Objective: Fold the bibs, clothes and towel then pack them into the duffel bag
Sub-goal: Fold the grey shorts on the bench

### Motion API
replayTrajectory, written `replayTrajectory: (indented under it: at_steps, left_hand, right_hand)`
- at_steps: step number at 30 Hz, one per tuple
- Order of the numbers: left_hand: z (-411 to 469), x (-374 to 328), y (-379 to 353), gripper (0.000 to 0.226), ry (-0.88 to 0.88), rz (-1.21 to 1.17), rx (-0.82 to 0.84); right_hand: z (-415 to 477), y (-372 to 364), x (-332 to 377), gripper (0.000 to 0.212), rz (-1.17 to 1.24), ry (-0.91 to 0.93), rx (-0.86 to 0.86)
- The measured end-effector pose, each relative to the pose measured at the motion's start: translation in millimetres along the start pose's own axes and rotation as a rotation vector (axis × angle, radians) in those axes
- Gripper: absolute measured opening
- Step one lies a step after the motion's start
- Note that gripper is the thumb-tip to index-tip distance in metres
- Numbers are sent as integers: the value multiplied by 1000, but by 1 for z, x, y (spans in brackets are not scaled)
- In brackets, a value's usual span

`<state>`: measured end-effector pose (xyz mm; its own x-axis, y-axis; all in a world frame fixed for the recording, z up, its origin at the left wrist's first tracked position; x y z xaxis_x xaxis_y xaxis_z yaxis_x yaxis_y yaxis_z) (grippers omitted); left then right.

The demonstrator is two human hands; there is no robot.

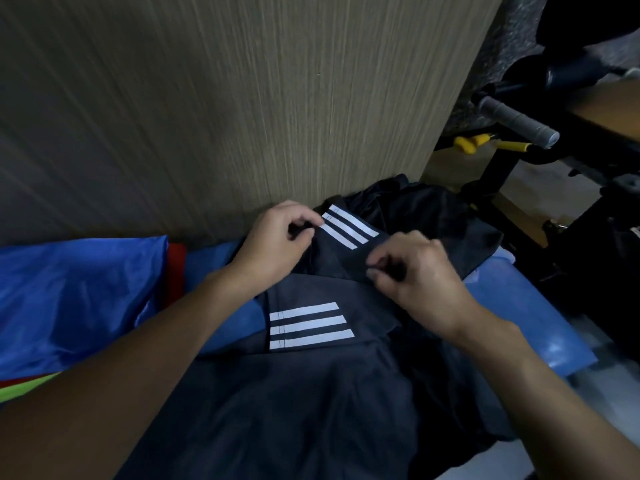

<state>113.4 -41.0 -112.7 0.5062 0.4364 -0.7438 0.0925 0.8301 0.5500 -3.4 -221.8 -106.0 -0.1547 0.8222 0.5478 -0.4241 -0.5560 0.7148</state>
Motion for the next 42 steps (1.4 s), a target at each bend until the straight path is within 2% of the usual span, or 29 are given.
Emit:
replayTrajectory:
  at_steps: [3, 6, 8, 10, 12, 15, 18, 22, 25, 27, 31, 36, 40, 42]
  left_hand:
    - [-29, 1, 17, 27, -8, 17, 114]
    - [-60, 0, 22, 18, -60, 14, 294]
    - [-72, 5, 22, 25, -69, 61, 398]
    - [-77, 9, 22, 39, -56, 105, 453]
    - [-78, 9, 23, 51, -62, 158, 479]
    - [-81, 7, 22, 54, -103, 235, 501]
    - [-78, 6, 22, 43, -112, 230, 428]
    - [-60, -4, 24, 7, -33, 57, 168]
    - [-37, -16, 17, 12, 99, -41, 38]
    - [-15, -19, 8, 15, 140, -72, -30]
    - [20, -18, -10, 16, 197, -133, -90]
    - [28, 3, -26, 2, 300, -122, -71]
    - [22, 16, -29, 44, 372, -30, -8]
    - [22, 17, -29, 55, 397, 0, 10]
  right_hand:
    - [-13, -10, 11, 18, 44, 74, 167]
    - [-25, -17, 21, 29, -73, 156, 314]
    - [-31, -23, 24, 34, -175, 194, 381]
    - [-36, -29, 26, 30, -226, 195, 395]
    - [-38, -32, 28, 17, -226, 213, 352]
    - [-40, -32, 28, 3, -169, 186, 266]
    - [-32, -24, 25, 4, -62, 88, 134]
    - [-13, -13, 16, 8, 23, -34, -78]
    - [-3, -8, 9, 9, 38, -92, -176]
    - [2, -5, 4, 7, -7, -114, -190]
    - [7, -1, -3, 50, -154, -148, -41]
    - [12, -2, -11, 30, -341, -137, -165]
    - [17, -9, -14, 27, -455, -185, -113]
    - [19, -10, -14, 32, -467, -200, -101]
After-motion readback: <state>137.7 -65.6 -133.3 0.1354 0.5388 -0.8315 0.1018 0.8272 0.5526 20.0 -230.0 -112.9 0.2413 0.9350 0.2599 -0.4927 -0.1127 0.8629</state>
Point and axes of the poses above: each hand's wrist, its own z-axis towards the middle knuckle, its own y-axis out of the back of the hand, x = y × z, the point moved 4 cm from there along z, towards the middle knuckle, and after that the axes turned 8 degrees about -x, right-handed, at the moved point
